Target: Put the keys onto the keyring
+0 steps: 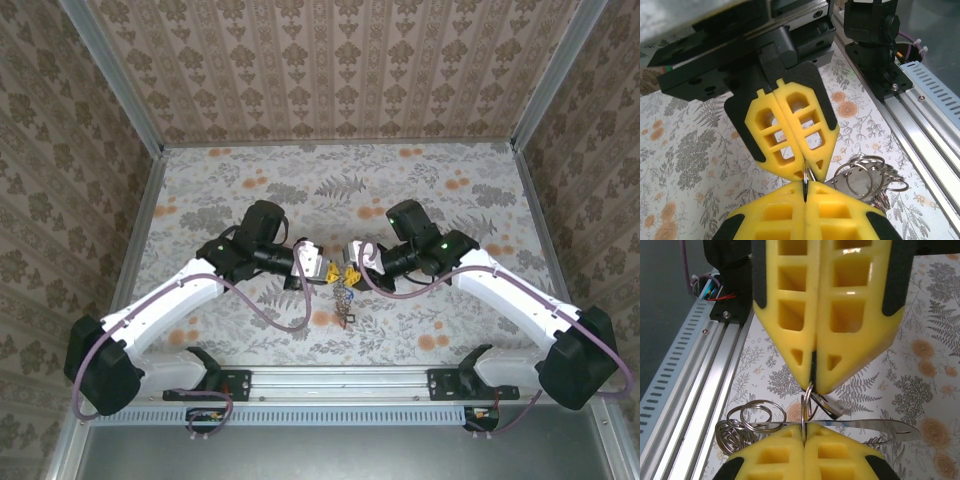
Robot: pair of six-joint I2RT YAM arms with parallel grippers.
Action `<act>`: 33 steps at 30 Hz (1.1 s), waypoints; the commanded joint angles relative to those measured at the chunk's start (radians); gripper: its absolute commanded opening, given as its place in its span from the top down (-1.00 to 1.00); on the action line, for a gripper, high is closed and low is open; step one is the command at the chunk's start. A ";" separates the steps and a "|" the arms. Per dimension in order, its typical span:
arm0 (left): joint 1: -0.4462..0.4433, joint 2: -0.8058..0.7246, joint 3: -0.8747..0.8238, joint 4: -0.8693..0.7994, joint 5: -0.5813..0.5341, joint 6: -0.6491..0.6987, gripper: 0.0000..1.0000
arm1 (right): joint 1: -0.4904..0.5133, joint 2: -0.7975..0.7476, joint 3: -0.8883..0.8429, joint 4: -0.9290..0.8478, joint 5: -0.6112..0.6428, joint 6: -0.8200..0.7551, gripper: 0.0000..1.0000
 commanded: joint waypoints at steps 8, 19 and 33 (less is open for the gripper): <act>-0.011 -0.018 -0.026 -0.038 0.016 0.064 1.00 | 0.002 -0.008 0.040 0.025 -0.057 0.010 1.00; -0.010 -0.026 -0.042 -0.040 0.005 0.070 1.00 | -0.017 -0.023 0.023 0.057 -0.078 0.029 1.00; -0.018 -0.009 -0.059 0.070 -0.030 -0.002 1.00 | -0.054 -0.071 -0.033 0.178 -0.108 0.097 1.00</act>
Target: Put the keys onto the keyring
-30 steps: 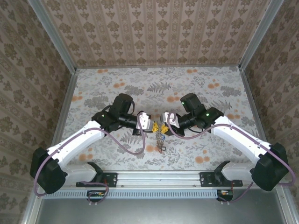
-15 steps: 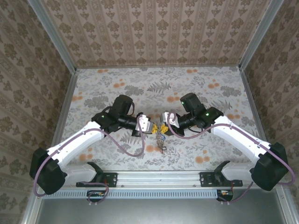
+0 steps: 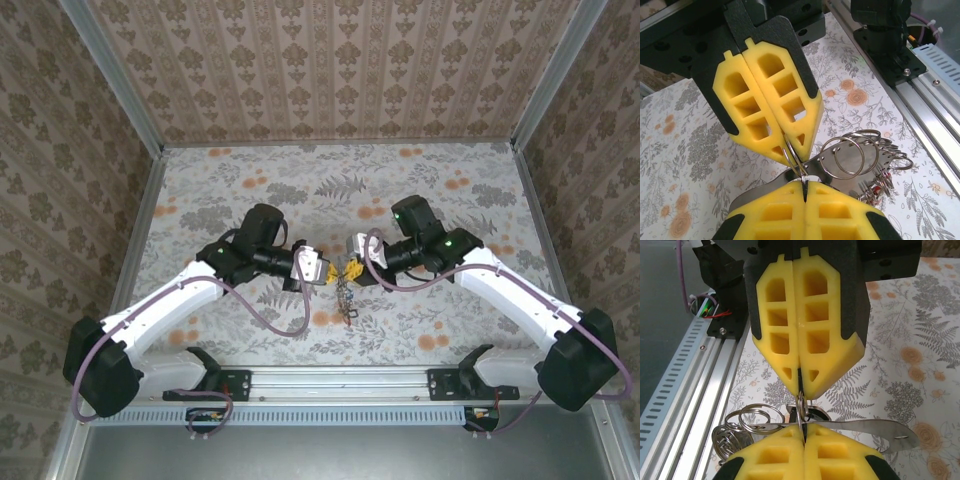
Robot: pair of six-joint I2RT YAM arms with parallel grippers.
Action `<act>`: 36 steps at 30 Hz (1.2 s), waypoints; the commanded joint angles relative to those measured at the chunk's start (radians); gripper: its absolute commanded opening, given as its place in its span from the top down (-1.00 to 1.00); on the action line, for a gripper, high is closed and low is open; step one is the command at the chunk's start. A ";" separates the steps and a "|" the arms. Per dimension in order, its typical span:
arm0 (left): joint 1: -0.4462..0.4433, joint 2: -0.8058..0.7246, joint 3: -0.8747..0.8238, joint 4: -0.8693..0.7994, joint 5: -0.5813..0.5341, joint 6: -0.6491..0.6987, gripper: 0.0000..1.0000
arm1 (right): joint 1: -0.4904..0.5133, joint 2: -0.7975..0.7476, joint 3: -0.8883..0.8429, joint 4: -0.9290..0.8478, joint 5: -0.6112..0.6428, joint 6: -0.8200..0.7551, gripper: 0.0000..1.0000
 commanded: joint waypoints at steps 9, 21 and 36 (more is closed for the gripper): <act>-0.027 -0.014 -0.061 0.185 -0.028 -0.188 1.00 | -0.012 -0.153 -0.144 0.366 -0.016 0.109 1.00; -0.026 -0.038 -0.101 0.421 -0.015 -0.411 0.41 | -0.001 -0.185 -0.180 0.426 0.003 0.089 1.00; -0.024 -0.055 -0.058 0.364 0.052 -0.388 0.68 | 0.045 -0.248 -0.229 0.457 0.165 0.080 1.00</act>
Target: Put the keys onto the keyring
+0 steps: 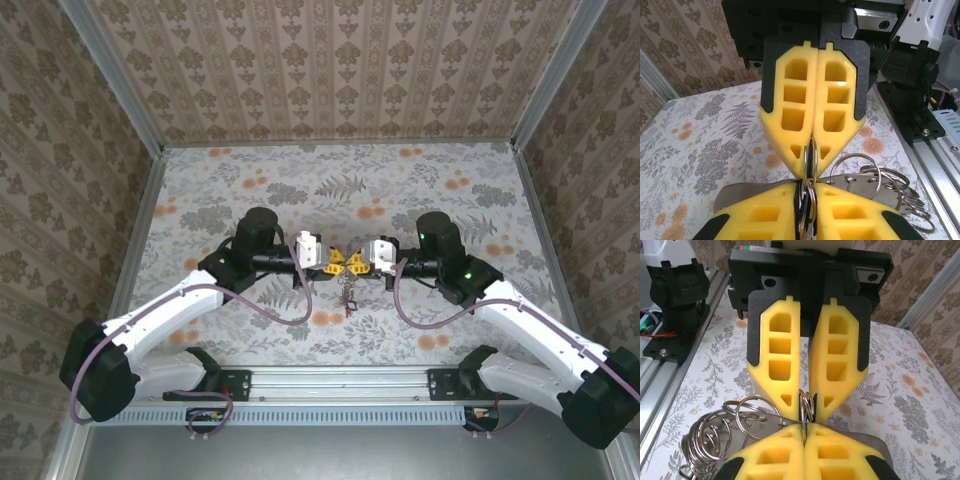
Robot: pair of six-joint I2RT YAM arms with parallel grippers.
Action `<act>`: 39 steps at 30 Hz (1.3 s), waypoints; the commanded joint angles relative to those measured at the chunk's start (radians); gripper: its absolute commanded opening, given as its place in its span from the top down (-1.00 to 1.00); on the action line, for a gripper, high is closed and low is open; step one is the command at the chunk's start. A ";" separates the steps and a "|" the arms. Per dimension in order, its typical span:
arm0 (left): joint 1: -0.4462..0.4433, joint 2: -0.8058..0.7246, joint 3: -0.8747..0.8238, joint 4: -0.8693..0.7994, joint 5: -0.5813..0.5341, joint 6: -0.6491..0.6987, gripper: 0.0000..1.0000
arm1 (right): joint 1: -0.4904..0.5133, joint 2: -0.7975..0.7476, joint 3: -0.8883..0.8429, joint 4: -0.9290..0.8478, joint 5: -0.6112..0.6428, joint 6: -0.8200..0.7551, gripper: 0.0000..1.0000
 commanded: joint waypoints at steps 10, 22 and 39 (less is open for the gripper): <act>-0.009 -0.028 0.054 0.008 0.065 -0.022 0.79 | 0.026 -0.039 -0.019 0.104 0.080 0.060 1.00; -0.020 -0.022 0.146 -0.263 0.006 0.112 1.00 | 0.030 -0.077 0.006 -0.054 0.156 0.021 0.39; -0.034 0.032 0.210 -0.344 -0.053 0.117 1.00 | 0.075 0.022 0.172 -0.279 0.112 -0.009 0.35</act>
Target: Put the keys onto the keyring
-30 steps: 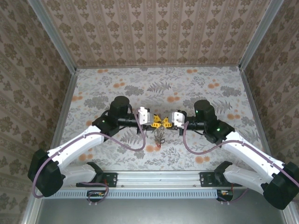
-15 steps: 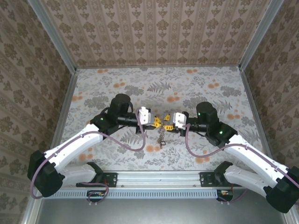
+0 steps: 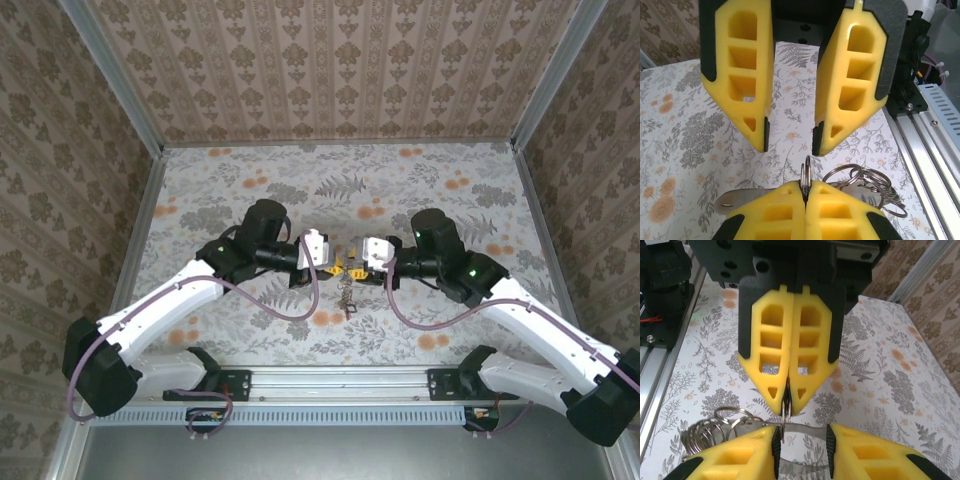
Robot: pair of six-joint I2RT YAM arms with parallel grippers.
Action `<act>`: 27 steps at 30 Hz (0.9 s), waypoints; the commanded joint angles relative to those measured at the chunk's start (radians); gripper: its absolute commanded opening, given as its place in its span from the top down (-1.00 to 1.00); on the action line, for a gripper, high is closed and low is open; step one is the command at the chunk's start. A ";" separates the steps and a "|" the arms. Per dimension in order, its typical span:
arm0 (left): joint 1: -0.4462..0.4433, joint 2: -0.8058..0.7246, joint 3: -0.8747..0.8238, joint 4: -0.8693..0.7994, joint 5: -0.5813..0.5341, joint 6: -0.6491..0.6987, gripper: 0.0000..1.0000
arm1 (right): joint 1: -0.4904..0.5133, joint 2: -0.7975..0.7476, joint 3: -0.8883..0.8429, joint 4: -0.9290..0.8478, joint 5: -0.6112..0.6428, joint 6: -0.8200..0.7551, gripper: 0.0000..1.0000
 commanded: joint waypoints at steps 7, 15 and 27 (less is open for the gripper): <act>-0.010 -0.002 0.040 0.023 0.015 0.003 1.00 | 0.012 0.047 0.044 -0.064 -0.020 -0.004 0.42; -0.009 0.001 0.036 0.033 0.013 -0.006 1.00 | 0.012 0.048 0.037 -0.032 -0.036 0.031 0.98; 0.004 -0.044 -0.048 0.117 -0.015 -0.064 0.54 | -0.011 -0.009 -0.115 0.417 -0.074 0.352 1.00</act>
